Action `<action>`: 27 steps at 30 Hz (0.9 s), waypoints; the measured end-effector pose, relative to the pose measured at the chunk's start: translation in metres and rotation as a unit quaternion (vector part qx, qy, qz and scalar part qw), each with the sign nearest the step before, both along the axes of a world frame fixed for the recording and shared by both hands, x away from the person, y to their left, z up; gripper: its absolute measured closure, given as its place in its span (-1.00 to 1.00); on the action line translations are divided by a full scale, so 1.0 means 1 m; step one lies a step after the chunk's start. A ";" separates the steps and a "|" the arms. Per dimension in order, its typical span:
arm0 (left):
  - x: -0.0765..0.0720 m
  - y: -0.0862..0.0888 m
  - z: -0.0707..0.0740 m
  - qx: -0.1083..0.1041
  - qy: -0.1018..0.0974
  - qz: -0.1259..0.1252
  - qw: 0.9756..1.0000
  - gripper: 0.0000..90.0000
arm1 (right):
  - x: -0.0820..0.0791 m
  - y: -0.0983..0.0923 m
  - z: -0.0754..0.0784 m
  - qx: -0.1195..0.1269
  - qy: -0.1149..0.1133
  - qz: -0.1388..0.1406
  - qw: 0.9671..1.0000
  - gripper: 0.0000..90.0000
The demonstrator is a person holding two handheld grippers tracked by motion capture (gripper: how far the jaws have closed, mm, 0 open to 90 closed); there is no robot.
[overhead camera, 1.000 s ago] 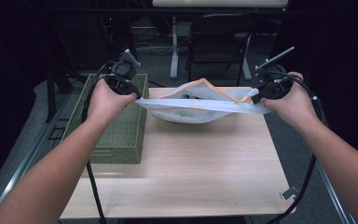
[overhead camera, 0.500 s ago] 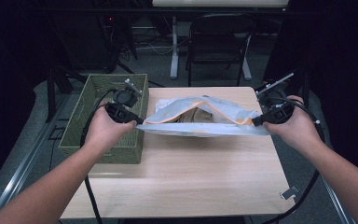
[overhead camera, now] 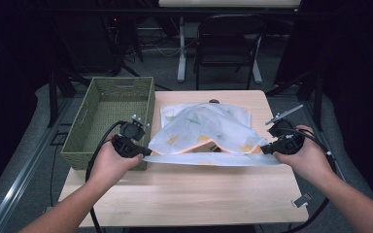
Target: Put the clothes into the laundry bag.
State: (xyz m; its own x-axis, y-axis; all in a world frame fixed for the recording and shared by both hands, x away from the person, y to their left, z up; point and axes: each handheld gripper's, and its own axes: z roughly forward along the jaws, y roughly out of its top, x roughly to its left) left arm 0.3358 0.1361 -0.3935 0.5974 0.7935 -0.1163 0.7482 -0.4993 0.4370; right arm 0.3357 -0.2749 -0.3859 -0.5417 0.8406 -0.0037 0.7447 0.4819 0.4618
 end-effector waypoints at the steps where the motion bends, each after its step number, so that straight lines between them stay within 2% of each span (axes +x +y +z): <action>1: -0.002 0.000 -0.004 -0.001 0.001 -0.001 1.000 0.97 | -0.003 0.000 -0.003 -0.001 0.002 -0.002 1.000 0.95; 4: -0.006 0.001 -0.012 -0.004 0.001 0.000 1.000 0.97 | -0.008 0.000 -0.013 0.009 0.002 -0.003 1.000 0.95; 5: -0.008 0.000 -0.016 -0.004 0.001 0.000 1.000 0.97 | -0.010 -0.001 -0.020 0.014 0.005 -0.002 1.000 0.95; 6: -0.011 0.001 -0.023 -0.006 0.004 -0.002 1.000 0.97 | -0.011 -0.002 -0.023 0.014 0.006 -0.003 1.000 0.95; 7: -0.011 0.001 -0.023 -0.006 0.004 -0.002 1.000 0.97 | -0.011 -0.002 -0.023 0.014 0.006 -0.003 1.000 0.95; 8: -0.012 0.001 -0.027 -0.009 0.005 -0.001 1.000 0.97 | -0.014 -0.003 -0.031 0.019 0.012 -0.004 1.000 0.95; 10: -0.017 0.003 -0.037 -0.015 0.009 -0.002 1.000 0.97 | -0.017 -0.005 -0.038 0.018 0.013 -0.003 1.000 0.95; 11: -0.017 0.003 -0.037 -0.015 0.009 -0.002 1.000 0.97 | -0.017 -0.005 -0.038 0.018 0.013 -0.003 1.000 0.95; 13: -0.020 0.003 -0.045 -0.018 0.010 -0.002 1.000 0.97 | -0.022 -0.005 -0.048 0.026 0.009 -0.005 1.000 0.94; 14: -0.022 0.003 -0.049 -0.015 0.011 -0.003 1.000 0.97 | -0.022 -0.005 -0.048 0.026 0.009 -0.005 1.000 0.94; 15: -0.025 0.003 -0.057 -0.009 0.012 -0.006 1.000 0.97 | -0.026 -0.004 -0.055 0.024 0.008 -0.004 1.000 0.94; 18: -0.027 0.002 -0.066 -0.008 0.014 -0.005 1.000 0.97 | -0.029 -0.003 -0.061 0.021 0.003 -0.003 1.000 0.94; 20: -0.029 0.002 -0.076 -0.010 0.015 -0.003 1.000 0.97 | -0.034 0.000 -0.072 0.010 0.004 -0.001 1.000 0.94; 22: -0.030 0.003 -0.079 -0.010 0.018 -0.002 1.000 0.97 | -0.035 0.000 -0.074 0.005 0.006 -0.001 1.000 0.94; 23: -0.031 0.003 -0.083 -0.008 0.018 -0.002 1.000 0.97 | -0.036 0.000 -0.082 0.009 0.008 -0.001 1.000 0.94; 27: -0.032 0.004 -0.094 -0.006 0.016 0.001 1.000 0.97 | -0.038 0.001 -0.090 0.013 0.007 -0.002 1.000 0.94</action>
